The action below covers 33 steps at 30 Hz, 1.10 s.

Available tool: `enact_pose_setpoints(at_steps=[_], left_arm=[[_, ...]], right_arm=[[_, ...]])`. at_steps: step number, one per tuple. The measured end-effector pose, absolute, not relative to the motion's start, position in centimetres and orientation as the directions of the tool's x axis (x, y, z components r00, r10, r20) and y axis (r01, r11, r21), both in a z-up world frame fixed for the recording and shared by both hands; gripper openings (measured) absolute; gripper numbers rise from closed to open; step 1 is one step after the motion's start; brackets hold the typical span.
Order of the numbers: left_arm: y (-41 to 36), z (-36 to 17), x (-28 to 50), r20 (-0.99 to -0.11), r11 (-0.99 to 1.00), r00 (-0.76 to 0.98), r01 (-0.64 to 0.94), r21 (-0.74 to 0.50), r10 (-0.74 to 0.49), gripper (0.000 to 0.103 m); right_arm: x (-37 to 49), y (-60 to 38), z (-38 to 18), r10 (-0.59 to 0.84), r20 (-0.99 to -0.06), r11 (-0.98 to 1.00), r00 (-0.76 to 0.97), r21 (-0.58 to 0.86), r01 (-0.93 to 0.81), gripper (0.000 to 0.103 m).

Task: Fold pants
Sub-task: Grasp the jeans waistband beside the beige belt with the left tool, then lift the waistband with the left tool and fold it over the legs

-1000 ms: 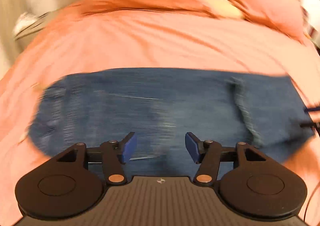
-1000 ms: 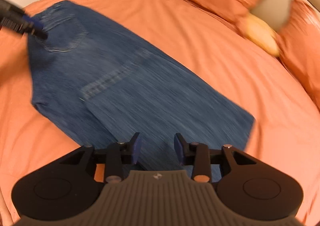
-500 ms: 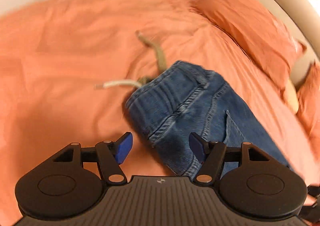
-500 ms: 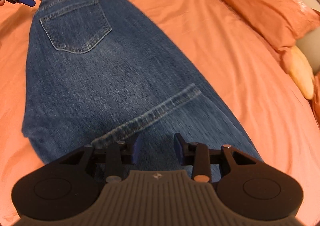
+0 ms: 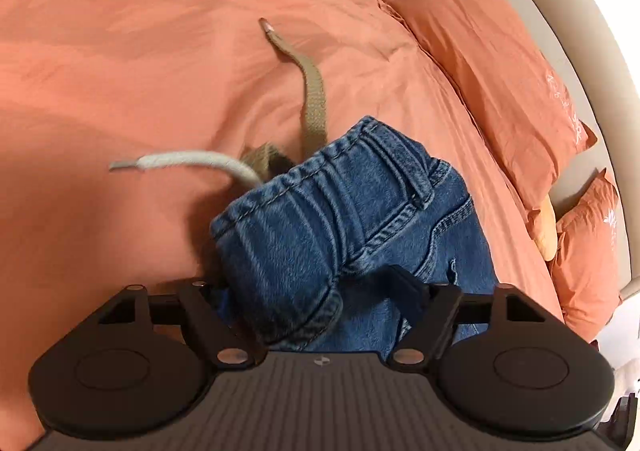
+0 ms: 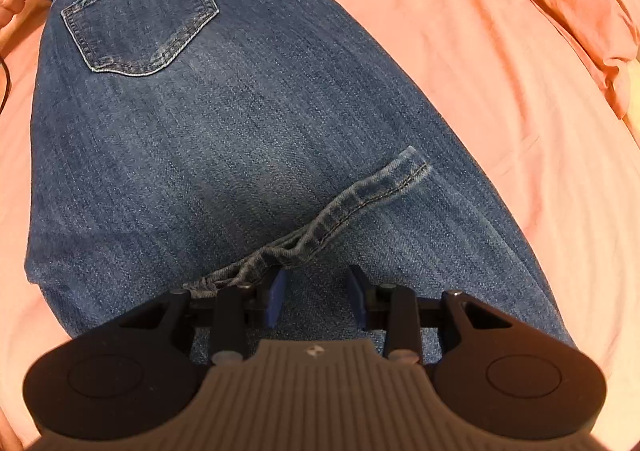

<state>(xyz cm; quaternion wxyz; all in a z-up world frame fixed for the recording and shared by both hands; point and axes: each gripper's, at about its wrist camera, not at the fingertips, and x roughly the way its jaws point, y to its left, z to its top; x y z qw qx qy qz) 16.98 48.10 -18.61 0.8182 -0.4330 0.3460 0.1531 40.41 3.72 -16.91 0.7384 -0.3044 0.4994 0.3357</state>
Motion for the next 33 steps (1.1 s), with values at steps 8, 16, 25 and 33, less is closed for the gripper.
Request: enact_pose_setpoints(at_steps=[8,16,25,33], left_arm=[[47.6,-16.1,17.9,-0.730,0.607,0.683,-0.588,-0.535,0.017,0.031],[42.6,-7.9,21.5,-0.775,0.756,0.613,-0.577,-0.308,0.152,0.026],[29.2,3.1,25.1,-0.699,0.912,0.671,-0.406,-0.066,0.248,0.025],[13.2,5.4,28.6,-0.667,0.961,0.692,-0.203,0.189,0.277,0.024]], right_arm=[[41.2,2.6,-16.9,0.217,-0.942,0.601,0.256,-0.078,-0.795,0.032],[40.7,1.6,-17.4,0.231,-0.934,0.604,0.272,-0.081,-0.793,0.032],[39.1,-2.1,-14.6,0.289,-0.905,0.687,0.311,-0.031,-0.726,0.033],[36.4,-9.8,-11.4,0.282,-0.895,0.792,0.346,0.014,-0.610,0.033]])
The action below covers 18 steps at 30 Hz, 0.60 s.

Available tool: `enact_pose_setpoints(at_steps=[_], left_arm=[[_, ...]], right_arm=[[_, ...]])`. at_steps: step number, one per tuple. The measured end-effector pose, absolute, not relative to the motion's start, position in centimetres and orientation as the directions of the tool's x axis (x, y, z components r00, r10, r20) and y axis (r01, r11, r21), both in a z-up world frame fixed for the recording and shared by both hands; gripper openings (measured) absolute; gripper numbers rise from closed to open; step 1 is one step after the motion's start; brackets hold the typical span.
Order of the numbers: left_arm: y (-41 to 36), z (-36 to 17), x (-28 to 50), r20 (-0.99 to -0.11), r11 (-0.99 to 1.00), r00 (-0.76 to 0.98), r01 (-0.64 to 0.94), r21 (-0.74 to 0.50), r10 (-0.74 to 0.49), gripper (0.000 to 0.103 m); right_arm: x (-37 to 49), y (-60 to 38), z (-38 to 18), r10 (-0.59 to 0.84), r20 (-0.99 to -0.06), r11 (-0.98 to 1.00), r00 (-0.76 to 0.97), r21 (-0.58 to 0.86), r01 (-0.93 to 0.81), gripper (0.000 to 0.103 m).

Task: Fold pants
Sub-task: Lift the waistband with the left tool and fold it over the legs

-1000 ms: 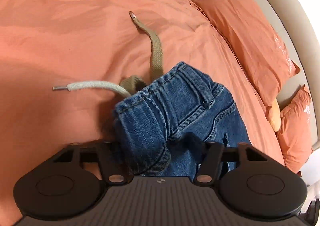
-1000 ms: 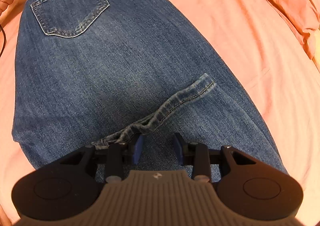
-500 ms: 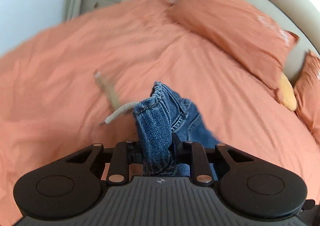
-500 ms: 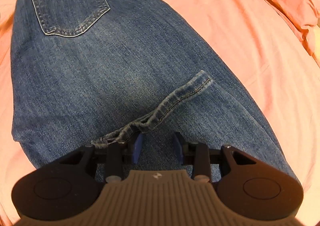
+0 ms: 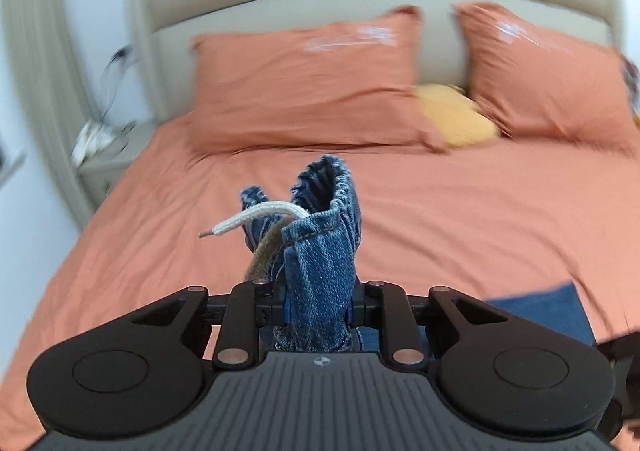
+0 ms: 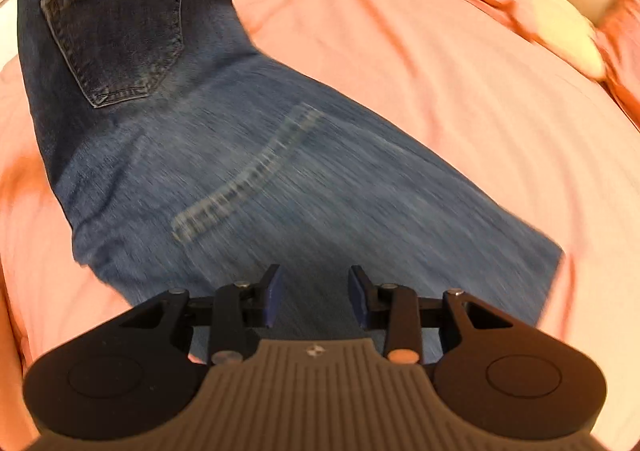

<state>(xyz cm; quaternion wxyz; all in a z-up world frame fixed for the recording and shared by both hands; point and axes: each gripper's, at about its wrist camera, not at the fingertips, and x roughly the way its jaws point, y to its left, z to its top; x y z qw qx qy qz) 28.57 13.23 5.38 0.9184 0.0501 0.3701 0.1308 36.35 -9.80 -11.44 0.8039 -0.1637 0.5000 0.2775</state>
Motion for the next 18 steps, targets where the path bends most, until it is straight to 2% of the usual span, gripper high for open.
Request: enact_pose_setpoints(at_steps=[2,5,9,14,16,18], left_arm=[[9.2,4.3,28.8,-0.657,0.957,0.700,-0.151,0.247,0.280,0.024],[3.4,1.2,28.3,-0.654,0.956,0.707,-0.114,0.269,0.269,0.024],[-3.1,-5.4,27.9,-0.694,0.957,0.684,-0.020,0.289,0.224,0.024],[-6.0,-11.7,27.3,-0.762,0.967,0.621,0.021,0.252,0.185,0.024],[-6.0,-13.0,27.3,-0.783,0.975,0.601,0.025,0.222,0.163,0.026],[-6.1,-13.6,27.1,-0.794,0.982,0.595,0.039,0.187,0.127,0.037]], right_arm=[[35.5,-11.7,-11.0,0.271,-0.890,0.812,0.366,0.007,-0.584,0.033],[34.9,-14.2,-10.7,0.244,-0.888,0.846,0.391,-0.002,-0.533,0.033],[34.7,-17.2,-11.2,0.210,-0.901,0.881,0.380,0.005,-0.473,0.033],[33.0,-19.5,-12.6,0.160,-0.914,0.894,0.374,-0.026,-0.447,0.033],[32.1,-20.1,-13.2,0.164,-0.914,0.897,0.372,-0.018,-0.441,0.033],[31.3,-20.6,-13.6,0.161,-0.916,0.900,0.366,-0.015,-0.435,0.033]])
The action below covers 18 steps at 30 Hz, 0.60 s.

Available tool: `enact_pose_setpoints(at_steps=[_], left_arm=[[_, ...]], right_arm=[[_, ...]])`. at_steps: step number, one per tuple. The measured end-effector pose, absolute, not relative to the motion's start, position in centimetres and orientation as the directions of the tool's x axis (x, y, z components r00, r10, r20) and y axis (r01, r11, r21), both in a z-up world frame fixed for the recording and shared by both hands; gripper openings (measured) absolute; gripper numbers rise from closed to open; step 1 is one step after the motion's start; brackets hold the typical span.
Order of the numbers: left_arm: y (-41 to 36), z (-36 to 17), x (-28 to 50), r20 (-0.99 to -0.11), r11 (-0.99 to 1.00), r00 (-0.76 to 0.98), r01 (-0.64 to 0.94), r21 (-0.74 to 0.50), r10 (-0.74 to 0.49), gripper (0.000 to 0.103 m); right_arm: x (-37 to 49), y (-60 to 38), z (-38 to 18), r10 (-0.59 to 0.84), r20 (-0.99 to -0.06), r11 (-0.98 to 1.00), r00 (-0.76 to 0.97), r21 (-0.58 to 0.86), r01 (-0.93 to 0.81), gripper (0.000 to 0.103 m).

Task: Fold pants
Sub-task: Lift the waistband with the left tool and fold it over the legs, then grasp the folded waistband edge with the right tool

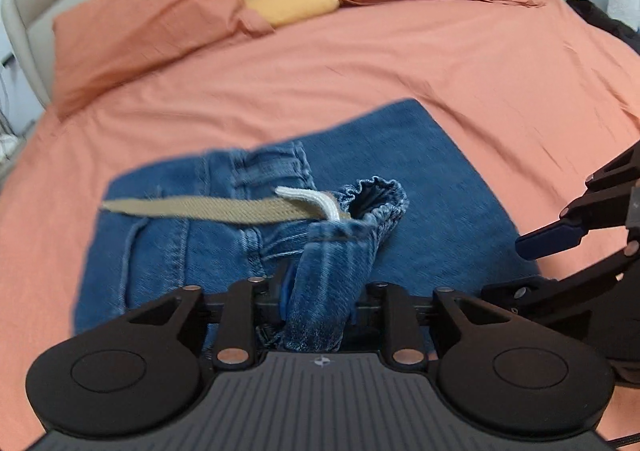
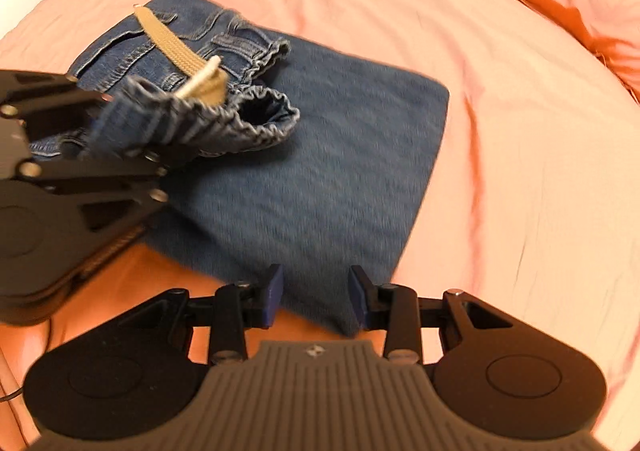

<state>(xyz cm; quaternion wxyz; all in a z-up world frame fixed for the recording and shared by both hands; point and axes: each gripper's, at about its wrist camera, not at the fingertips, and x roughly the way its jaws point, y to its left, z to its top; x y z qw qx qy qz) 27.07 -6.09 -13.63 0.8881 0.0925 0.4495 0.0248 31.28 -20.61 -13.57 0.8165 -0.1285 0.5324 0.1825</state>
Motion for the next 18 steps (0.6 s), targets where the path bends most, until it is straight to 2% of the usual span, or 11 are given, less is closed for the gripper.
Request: enact_pose_setpoints(at_steps=[1,3,5,7,13,15,18], left_arm=[[-6.1,-13.7,26.9,-0.793,0.985,0.601,0.051,0.164,0.101,0.044],[-5.4,-13.4,26.6,-0.793,0.995,0.610,0.080,0.066,0.004,0.074],[-4.4,-12.9,26.1,-0.787,0.994,0.607,0.086,-0.068,-0.106,0.083],[-3.0,-12.3,25.5,-0.769,0.981,0.612,0.066,-0.183,-0.185,0.085],[0.5,-9.9,23.4,-0.706,0.910,0.611,0.059,-0.411,-0.359,0.085],[1.6,-8.9,22.5,-0.693,0.912,0.631,0.055,-0.407,-0.348,0.085],[2.9,-7.7,22.2,-0.698,0.941,0.664,0.021,-0.339,-0.266,0.085]], right_arm=[[31.0,-20.8,-13.7,0.154,-0.919,0.901,0.362,-0.020,-0.434,0.033],[30.5,-21.1,-13.9,0.128,-0.923,0.901,0.363,-0.045,-0.432,0.034],[30.1,-21.8,-13.7,0.107,-0.924,0.906,0.368,-0.062,-0.419,0.036],[29.9,-22.4,-13.3,0.098,-0.923,0.917,0.372,-0.061,-0.393,0.041],[29.0,-23.2,-11.7,0.083,-0.912,0.929,0.401,-0.075,-0.361,0.046],[28.5,-22.8,-11.2,0.082,-0.908,0.926,0.410,-0.083,-0.367,0.048],[27.7,-21.6,-10.0,0.084,-0.899,0.915,0.430,-0.100,-0.390,0.050]])
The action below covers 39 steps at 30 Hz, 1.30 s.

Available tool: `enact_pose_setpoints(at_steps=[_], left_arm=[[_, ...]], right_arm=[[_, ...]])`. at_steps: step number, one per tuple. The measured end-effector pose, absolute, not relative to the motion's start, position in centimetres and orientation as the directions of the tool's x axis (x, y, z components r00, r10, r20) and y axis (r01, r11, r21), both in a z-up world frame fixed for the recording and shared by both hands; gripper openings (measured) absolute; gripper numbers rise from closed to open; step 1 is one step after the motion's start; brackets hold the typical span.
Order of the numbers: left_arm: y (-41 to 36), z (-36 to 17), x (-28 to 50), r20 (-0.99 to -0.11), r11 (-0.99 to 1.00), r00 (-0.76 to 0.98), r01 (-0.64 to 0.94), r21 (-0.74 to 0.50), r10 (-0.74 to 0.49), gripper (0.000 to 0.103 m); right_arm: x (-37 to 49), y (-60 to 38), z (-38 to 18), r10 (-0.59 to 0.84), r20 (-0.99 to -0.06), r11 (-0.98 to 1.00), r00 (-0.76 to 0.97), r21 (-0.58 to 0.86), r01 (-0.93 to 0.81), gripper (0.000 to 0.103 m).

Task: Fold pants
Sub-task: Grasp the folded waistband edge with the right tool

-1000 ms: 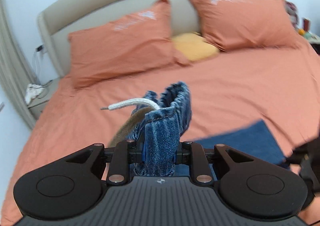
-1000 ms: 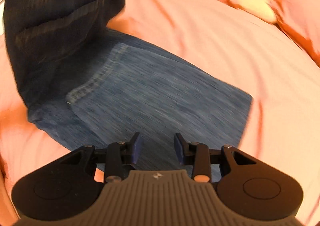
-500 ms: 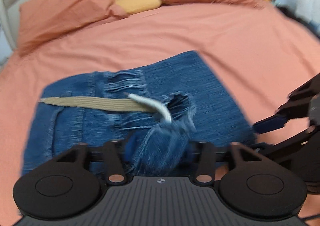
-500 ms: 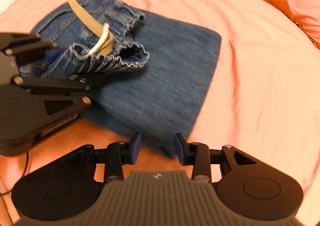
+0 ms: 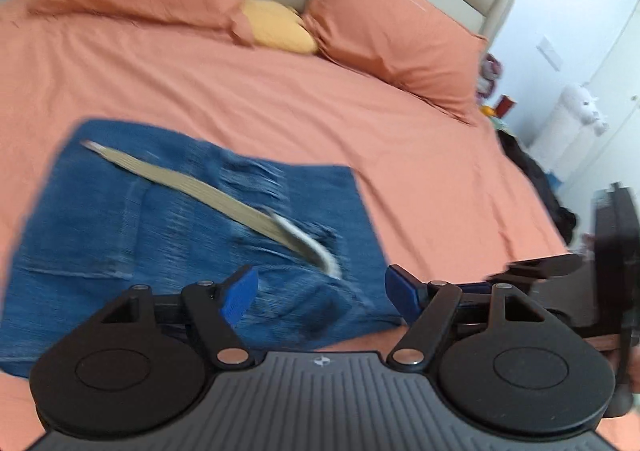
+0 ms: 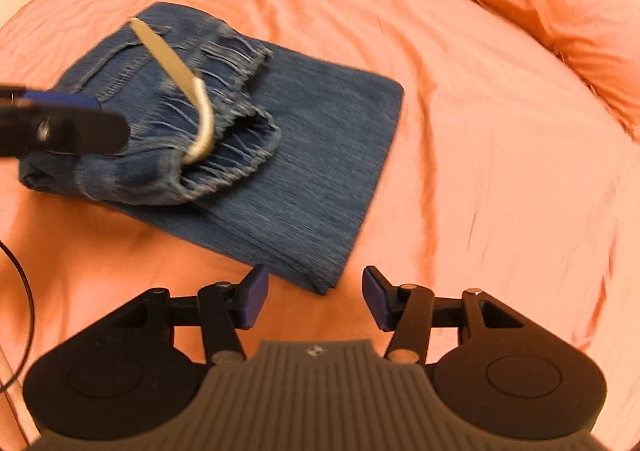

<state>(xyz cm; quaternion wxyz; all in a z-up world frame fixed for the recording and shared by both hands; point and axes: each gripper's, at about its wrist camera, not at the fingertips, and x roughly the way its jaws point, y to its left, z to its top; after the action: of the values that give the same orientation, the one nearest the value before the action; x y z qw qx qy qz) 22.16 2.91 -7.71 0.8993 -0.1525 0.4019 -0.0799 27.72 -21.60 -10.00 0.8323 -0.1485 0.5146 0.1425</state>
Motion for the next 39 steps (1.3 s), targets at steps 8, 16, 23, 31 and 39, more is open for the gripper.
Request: enact_pose_setpoints(at_steps=[8,16,23,31,39], left_arm=[[6.3,-7.1,20.6,-0.724,0.988,0.689,-0.096,-0.121,-0.022,0.083],[11.1,-7.3,19.7,-0.716,0.977,0.696,-0.183,-0.113,0.047,0.082],[14.2,-8.8,20.3,-0.733,0.966,0.676,-0.229,-0.117,0.072,0.080],[15.9,-11.9,21.3,-0.766,0.962,0.643,-0.208,-0.175,0.000,0.071],[16.6,-14.6,22.0,-0.801,0.963,0.596,-0.182,-0.198,-0.053,0.067]], right_arm=[[26.3,-17.5,-6.9,0.094,-0.858,0.888,0.505,-0.157,-0.432,0.062],[27.6,-14.5,-4.7,0.147,-0.831,0.925,0.536,-0.077,-0.373,0.062],[30.9,-13.8,-5.7,0.173,-0.847,0.977,0.502,0.082,-0.198,0.062],[34.0,-15.3,-8.3,0.180,-0.871,0.984,0.456,0.168,-0.066,0.060],[36.8,-17.3,-10.2,0.264,-0.864,0.951,0.428,0.308,0.035,0.061]])
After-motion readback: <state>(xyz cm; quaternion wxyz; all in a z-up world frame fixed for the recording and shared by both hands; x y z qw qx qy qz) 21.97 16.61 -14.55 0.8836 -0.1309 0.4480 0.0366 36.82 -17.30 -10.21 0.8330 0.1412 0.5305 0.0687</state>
